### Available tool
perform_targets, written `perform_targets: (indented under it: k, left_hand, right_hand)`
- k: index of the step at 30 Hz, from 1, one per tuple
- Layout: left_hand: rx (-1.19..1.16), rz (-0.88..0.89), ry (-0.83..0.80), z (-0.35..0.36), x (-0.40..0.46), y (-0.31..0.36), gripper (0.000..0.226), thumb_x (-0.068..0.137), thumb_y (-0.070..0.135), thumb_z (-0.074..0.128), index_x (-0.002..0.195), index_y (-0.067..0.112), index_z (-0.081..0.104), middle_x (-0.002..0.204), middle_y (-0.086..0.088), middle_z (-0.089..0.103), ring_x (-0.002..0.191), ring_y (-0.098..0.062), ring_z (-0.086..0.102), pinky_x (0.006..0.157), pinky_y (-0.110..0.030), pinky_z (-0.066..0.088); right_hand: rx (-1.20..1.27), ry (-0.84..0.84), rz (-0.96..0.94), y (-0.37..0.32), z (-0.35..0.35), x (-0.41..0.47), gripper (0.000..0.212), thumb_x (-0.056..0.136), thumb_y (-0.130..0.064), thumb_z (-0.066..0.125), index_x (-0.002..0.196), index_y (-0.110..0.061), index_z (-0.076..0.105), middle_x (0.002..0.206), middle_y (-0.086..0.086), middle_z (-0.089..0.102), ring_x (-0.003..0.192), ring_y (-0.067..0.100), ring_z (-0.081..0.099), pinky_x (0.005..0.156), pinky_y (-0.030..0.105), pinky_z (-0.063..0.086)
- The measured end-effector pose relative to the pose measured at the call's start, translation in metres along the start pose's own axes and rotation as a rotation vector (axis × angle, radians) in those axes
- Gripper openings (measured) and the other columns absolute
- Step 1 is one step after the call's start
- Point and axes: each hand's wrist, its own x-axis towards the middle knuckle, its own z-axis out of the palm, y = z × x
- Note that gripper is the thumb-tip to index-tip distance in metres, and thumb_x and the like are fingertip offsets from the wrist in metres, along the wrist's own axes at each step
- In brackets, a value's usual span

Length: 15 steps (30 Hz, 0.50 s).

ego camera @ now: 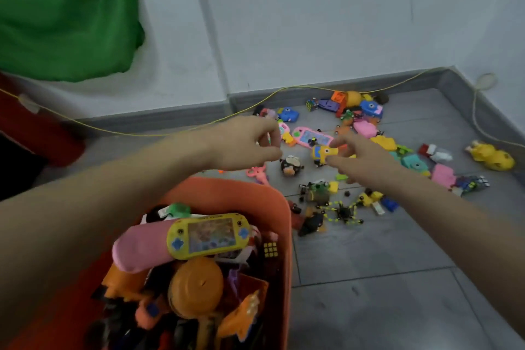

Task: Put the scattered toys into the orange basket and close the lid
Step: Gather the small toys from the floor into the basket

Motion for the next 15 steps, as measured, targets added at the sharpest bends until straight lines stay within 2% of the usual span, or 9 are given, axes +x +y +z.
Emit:
perform_targets:
  k: [2,4,6,8,11,13,15]
  left_hand:
    - [0.053,0.017,-0.035,0.029,0.030,0.034,0.033,0.091,0.038,0.062,0.119,0.022,0.055,0.108,0.002,0.065,0.094,-0.014,0.063,0.081,-0.024,0.050]
    - [0.115,-0.004,-0.195,0.067,0.055,0.055,0.062,0.090,0.043,0.063,0.142,0.020,0.038,0.136,-0.006,0.053,0.118,-0.024,0.056,0.099,-0.035,0.046]
    - [0.151,-0.088,-0.313,0.101,0.081,0.066,0.088,0.085,0.048,0.067,0.153,0.020,0.018,0.148,-0.011,0.039,0.123,-0.031,0.052,0.099,-0.040,0.046]
    - [0.210,-0.160,-0.361,0.132,0.096,0.068,0.106,0.075,0.054,0.073,0.153,0.026,0.008,0.150,-0.015,0.031,0.123,-0.037,0.049,0.096,-0.048,0.049]
    - [0.292,-0.311,-0.465,0.173,0.116,0.064,0.129,0.068,0.056,0.079,0.153,0.034,-0.015,0.160,-0.017,0.000,0.138,-0.045,0.030,0.101,-0.058,0.043]
    - [0.282,-0.424,-0.498,0.189,0.123,0.058,0.136,0.068,0.052,0.082,0.149,0.039,-0.026,0.160,-0.014,-0.019,0.141,-0.050,0.022,0.102,-0.063,0.040]
    - [0.262,-0.471,-0.459,0.203,0.129,0.054,0.134,0.070,0.045,0.083,0.148,0.043,-0.026,0.159,-0.015,-0.023,0.140,-0.052,0.022,0.102,-0.064,0.039]
  right_hand:
    - [-0.128,0.048,0.076,0.045,-0.004,0.006,0.049,0.089,-0.035,0.065,0.135,-0.026,0.051,0.121,0.011,0.060,0.101,0.026,0.059,0.079,0.032,0.047]
    - [-0.257,0.030,0.135,0.086,-0.002,0.006,0.064,0.089,-0.041,0.065,0.146,-0.028,0.040,0.141,0.013,0.046,0.122,0.031,0.051,0.094,0.035,0.042]
    - [-0.383,0.021,0.199,0.127,-0.001,0.005,0.073,0.087,-0.049,0.063,0.151,-0.032,0.032,0.152,0.015,0.033,0.134,0.038,0.039,0.108,0.042,0.035]
    - [-0.467,0.004,0.231,0.155,0.002,0.004,0.078,0.087,-0.059,0.058,0.153,-0.037,0.024,0.157,0.016,0.023,0.143,0.039,0.024,0.116,0.047,0.025]
    - [-0.507,-0.053,0.251,0.179,0.001,0.006,0.083,0.086,-0.070,0.049,0.155,-0.043,0.010,0.162,0.013,0.007,0.146,0.040,0.011,0.116,0.048,0.021]
    - [-0.527,-0.113,0.203,0.185,0.005,0.008,0.087,0.085,-0.073,0.048,0.155,-0.044,0.003,0.162,0.011,0.000,0.146,0.039,0.008,0.115,0.050,0.022]
    - [-0.560,-0.144,0.142,0.190,0.011,0.015,0.089,0.086,-0.072,0.048,0.154,-0.044,-0.002,0.163,0.011,-0.003,0.146,0.039,0.007,0.115,0.051,0.023]
